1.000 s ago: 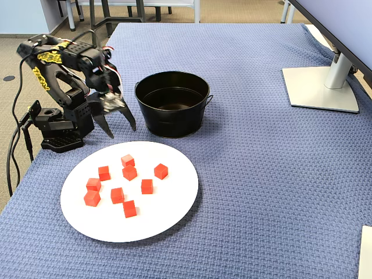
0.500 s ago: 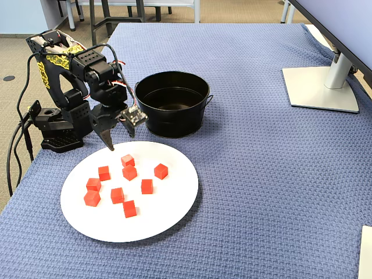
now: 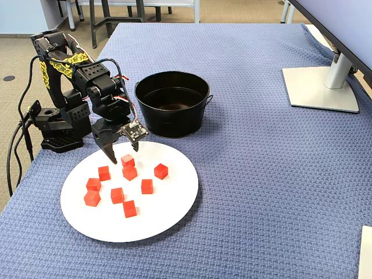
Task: Pick up the red cubes from the white plate and place them in the black recipient
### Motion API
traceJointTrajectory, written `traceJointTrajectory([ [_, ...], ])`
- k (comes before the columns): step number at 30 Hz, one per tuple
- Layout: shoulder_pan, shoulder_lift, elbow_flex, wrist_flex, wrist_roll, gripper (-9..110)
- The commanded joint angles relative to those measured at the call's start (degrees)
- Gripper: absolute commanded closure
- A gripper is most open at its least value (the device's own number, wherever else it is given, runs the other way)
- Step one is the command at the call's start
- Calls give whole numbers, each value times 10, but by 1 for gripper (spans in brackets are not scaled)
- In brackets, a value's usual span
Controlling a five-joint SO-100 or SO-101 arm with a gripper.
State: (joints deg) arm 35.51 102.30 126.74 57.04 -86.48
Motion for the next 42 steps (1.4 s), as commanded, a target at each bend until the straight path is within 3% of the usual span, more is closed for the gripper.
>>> traceJointTrajectory([
  [1, 6, -7, -29, -17, 10, 79],
  [7, 8, -25, -31, -53, 33, 90],
  [10, 7, -27, -32, -69, 55, 101],
  [16, -9, 10, -39, -59, 124, 101],
  [28, -167, 304, -192, 260, 442, 102],
  [36, -384, 292, -224, 185, 673, 102],
  [37, -407, 266, -230, 170, 686, 97],
  [39, -454, 206, -248, 158, 696, 73],
  [40, -470, 181, -255, 159, 688, 67],
  [42, -474, 164, -258, 166, 671, 64],
])
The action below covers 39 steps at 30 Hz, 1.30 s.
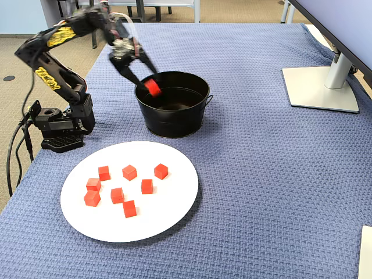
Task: Pick up the red cubes from the white plate and place them in the black recipient
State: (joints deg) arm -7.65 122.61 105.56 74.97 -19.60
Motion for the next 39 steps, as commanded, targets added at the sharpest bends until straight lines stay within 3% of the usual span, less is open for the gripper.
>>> traceJointTrajectory([
  [1, -28, -29, -43, -7, -14, 64],
  [9, 272, 54, 31, 40, -312, 73],
  [13, 407, 4, 106, -63, -518, 73],
  [17, 487, -80, 149, -182, -640, 74],
  [22, 526, -189, 113, -195, -761, 75],
  [39, 502, -269, 120, -259, -756, 80],
])
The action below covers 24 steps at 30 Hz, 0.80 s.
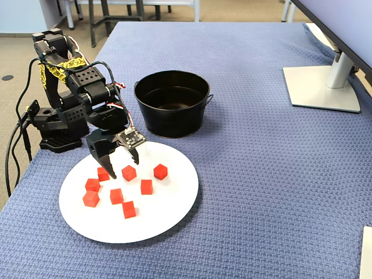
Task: Pick up the red cubes from the white plate and place them in the black recipient
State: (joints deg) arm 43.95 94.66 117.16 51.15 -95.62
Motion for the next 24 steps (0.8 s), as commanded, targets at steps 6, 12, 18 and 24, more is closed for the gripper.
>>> traceJointTrajectory([
  [6, -25, 17, 60, -71, 5, 84],
  [12, -33, 18, 70, -93, 29, 100],
  [18, -57, 62, 24, -23, 83, 101],
  [24, -128, 218, -23, 95, 250, 101],
])
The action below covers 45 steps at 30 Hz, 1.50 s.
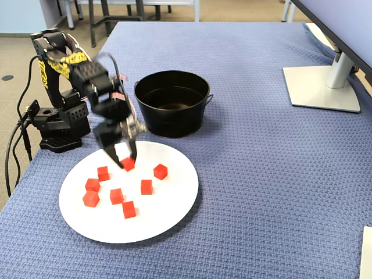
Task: Pick up the red cubes from the white plate and place them in the black recipient
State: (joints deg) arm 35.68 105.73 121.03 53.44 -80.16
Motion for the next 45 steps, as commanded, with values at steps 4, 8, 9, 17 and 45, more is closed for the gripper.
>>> traceJointTrajectory([
  [4, -122, 208, -131, 191, 235, 101],
  [8, -253, 236, -190, 237, 369, 102],
  [9, -293, 224, -198, 237, 393, 102],
  [17, -515, 109, -272, 307, 454, 57],
  [45, 114, -179, -204, 45, 235, 79],
])
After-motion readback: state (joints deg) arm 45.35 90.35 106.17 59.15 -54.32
